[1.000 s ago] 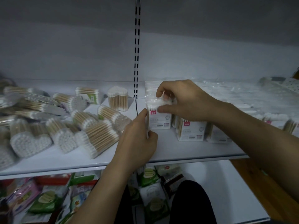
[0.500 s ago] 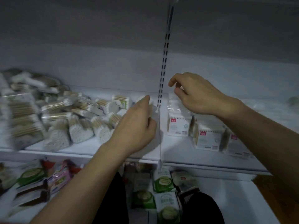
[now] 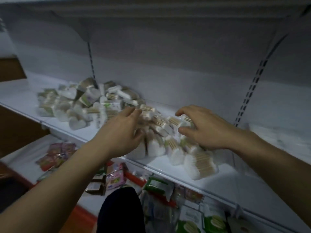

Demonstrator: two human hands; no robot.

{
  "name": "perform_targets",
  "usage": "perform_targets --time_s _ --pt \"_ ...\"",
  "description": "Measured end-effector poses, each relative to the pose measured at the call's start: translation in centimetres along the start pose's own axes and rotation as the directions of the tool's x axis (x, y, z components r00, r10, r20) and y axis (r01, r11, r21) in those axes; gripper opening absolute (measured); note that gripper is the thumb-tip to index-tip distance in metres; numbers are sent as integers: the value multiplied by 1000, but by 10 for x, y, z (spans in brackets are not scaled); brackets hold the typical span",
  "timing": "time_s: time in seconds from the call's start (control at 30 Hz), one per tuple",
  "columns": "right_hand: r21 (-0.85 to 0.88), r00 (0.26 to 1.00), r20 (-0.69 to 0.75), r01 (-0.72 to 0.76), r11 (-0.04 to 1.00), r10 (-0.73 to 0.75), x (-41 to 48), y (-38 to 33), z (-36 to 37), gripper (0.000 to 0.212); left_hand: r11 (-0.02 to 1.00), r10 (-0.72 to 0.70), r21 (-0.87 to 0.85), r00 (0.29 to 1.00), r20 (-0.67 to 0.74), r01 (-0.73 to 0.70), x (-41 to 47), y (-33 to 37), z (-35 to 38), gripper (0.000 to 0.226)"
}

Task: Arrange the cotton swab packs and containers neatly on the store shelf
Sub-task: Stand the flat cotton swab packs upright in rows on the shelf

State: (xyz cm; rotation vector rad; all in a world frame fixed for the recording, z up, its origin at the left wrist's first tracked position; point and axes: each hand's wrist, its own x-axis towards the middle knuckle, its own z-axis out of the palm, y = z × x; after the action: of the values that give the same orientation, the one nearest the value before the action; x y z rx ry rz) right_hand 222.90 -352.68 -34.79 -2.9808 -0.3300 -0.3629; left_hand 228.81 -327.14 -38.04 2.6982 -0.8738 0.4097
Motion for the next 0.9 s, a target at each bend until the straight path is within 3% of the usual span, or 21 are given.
perform_targets --time_s 0.3,0.47,0.57,0.7,0.8,0.9 --pt "44 994 5 107 993 -107 103 -42 51 49 987 -28 -156 1000 -11 26 11 -80 9 68" --pt "70 992 -120 49 996 -40 129 -41 61 21 962 26 -270 998 -55 -40 26 -97 6 65" --pt "158 976 -214 71 985 -36 133 -38 42 19 941 66 -320 988 -140 -108 43 -99 1 60" --pt "351 988 -154 59 934 -5 129 -48 14 33 917 171 -329 969 -180 -223 74 -86 -1 66" --pt "461 967 -231 10 888 109 121 -49 9 39 905 224 -317 952 -210 -283 92 -79 0 38" --pt "394 927 -245 -172 903 284 110 -36 18 31 891 201 -361 953 -227 -275 98 -89 6 17"
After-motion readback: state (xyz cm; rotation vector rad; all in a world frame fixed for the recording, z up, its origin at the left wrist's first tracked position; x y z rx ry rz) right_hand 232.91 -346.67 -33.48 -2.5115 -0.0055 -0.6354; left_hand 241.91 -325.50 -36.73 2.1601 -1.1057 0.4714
